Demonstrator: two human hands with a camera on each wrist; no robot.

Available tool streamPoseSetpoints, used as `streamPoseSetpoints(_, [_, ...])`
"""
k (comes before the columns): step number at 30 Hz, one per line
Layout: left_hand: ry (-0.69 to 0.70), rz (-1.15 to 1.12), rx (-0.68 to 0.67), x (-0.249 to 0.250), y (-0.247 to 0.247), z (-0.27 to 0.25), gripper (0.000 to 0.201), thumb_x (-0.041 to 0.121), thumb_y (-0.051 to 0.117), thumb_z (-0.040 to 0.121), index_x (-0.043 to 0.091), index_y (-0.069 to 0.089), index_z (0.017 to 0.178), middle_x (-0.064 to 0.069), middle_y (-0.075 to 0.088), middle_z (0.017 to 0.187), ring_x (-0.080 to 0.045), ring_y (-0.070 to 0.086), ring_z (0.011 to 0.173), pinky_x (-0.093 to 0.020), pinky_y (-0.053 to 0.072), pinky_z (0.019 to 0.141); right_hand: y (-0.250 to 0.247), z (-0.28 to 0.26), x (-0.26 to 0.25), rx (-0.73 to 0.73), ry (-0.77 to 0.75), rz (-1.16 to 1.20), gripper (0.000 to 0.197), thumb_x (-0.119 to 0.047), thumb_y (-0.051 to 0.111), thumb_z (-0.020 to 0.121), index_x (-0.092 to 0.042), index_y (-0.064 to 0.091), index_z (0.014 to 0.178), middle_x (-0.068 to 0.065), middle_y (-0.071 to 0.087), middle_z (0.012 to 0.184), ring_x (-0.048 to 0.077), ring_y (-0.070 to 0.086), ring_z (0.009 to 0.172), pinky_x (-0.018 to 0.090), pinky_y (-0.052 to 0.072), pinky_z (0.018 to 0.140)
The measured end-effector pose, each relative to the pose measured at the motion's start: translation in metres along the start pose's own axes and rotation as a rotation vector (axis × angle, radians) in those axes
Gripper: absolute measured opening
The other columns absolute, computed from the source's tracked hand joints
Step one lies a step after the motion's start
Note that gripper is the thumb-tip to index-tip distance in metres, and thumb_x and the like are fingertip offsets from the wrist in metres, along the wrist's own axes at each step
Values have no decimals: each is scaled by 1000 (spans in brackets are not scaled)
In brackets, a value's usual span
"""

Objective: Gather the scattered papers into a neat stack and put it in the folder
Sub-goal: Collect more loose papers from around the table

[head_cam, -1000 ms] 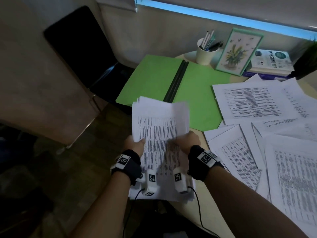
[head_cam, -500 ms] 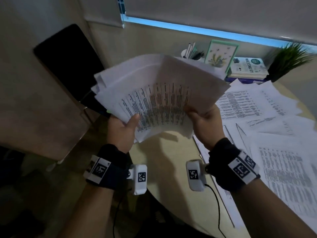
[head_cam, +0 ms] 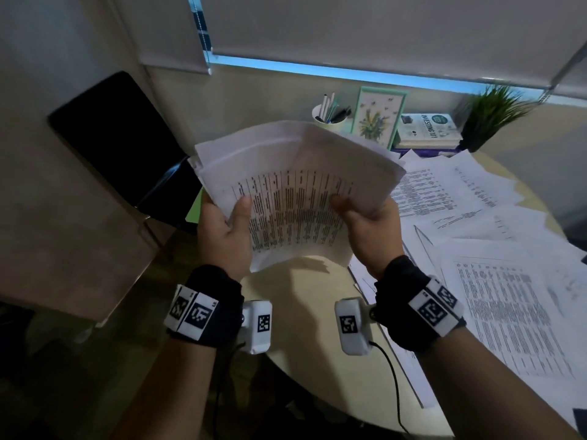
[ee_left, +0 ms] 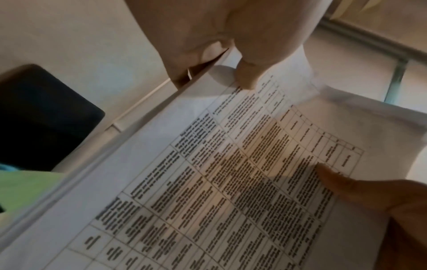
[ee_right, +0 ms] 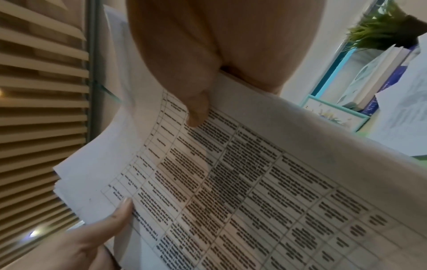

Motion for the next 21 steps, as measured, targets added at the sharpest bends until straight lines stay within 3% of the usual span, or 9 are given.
streamPoseSetpoints(3, [-40, 30, -48, -17, 2, -10, 29, 30, 64, 90, 44, 45, 106, 3, 63, 113, -9, 62, 103, -28, 54, 79, -2, -8, 20, -38, 25, -76, 26, -8, 75, 82, -1, 67, 105, 5, 74, 95, 14, 71, 86, 25, 57, 73])
streamPoseSetpoints(5, [-102, 78, -78, -39, 1, -18, 41, 26, 67, 88, 36, 42, 118, 2, 61, 118, -10, 61, 106, -33, 53, 85, -4, -18, 45, -61, 67, -156, 32, -8, 76, 81, -3, 64, 110, 5, 72, 98, 14, 69, 90, 21, 56, 75])
streamPoseSetpoints(8, [-148, 93, -119, -57, 6, -25, 50, 21, 62, 92, 23, 36, 134, -1, 56, 126, -17, 55, 115, -37, 48, 95, -3, -26, 60, -56, 44, -232, 34, -5, 72, 83, -5, 61, 115, 3, 69, 105, 18, 65, 100, 29, 53, 87])
streamPoseSetpoints(10, [-145, 94, -115, -55, 13, -27, 48, 19, 53, 97, 18, 31, 140, -2, 53, 127, -20, 53, 117, -36, 45, 95, 3, -28, 50, -37, -3, -245, 31, 5, 65, 83, -2, 59, 112, 3, 65, 103, 11, 59, 96, 16, 48, 83])
streamPoseSetpoints(12, [-104, 107, -86, -41, 20, -25, 49, 21, 48, 99, 18, 26, 143, -3, 49, 128, -18, 49, 115, -32, 41, 93, 12, -28, 34, -28, -56, -225, 28, 13, 58, 82, 2, 55, 108, 4, 60, 94, 1, 53, 83, 4, 42, 72])
streamPoseSetpoints(15, [-11, 78, -10, -16, 22, -24, 53, 26, 47, 97, 16, 24, 144, 4, 48, 121, -5, 52, 103, -21, 45, 85, 15, -25, 9, 46, -150, -162, 24, 12, 58, 84, 4, 51, 106, -9, 55, 85, -12, 50, 74, 3, 39, 66])
streamPoseSetpoints(18, [18, 36, 20, -16, 19, -24, 52, 17, 50, 98, 16, 22, 143, 14, 45, 114, 9, 50, 101, -1, 43, 77, 10, -28, 1, 109, -213, -141, 22, 11, 59, 84, 3, 51, 102, -1, 55, 85, -2, 46, 73, 5, 38, 65])
streamPoseSetpoints(20, [-23, 67, -15, -33, 19, -26, 53, 19, 54, 96, 22, 24, 140, 9, 46, 120, 0, 52, 107, -6, 46, 83, 8, -32, 17, 115, -167, -164, 23, 9, 60, 83, -4, 53, 101, -5, 57, 84, 0, 49, 72, 7, 40, 65])
streamPoseSetpoints(21, [-72, 85, -39, -47, 20, -29, 54, 20, 57, 95, 26, 25, 137, 5, 46, 124, -9, 53, 112, -16, 49, 89, 8, -35, 33, 102, -113, -182, 23, 5, 62, 85, -10, 54, 100, -11, 58, 84, -4, 52, 72, 9, 41, 65])
Point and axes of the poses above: each hand's wrist, its own z-axis towards the middle knuckle, its own y-axis out of the palm, x = y × z, the point moved 10 cm from there along z, towards the middle knuckle
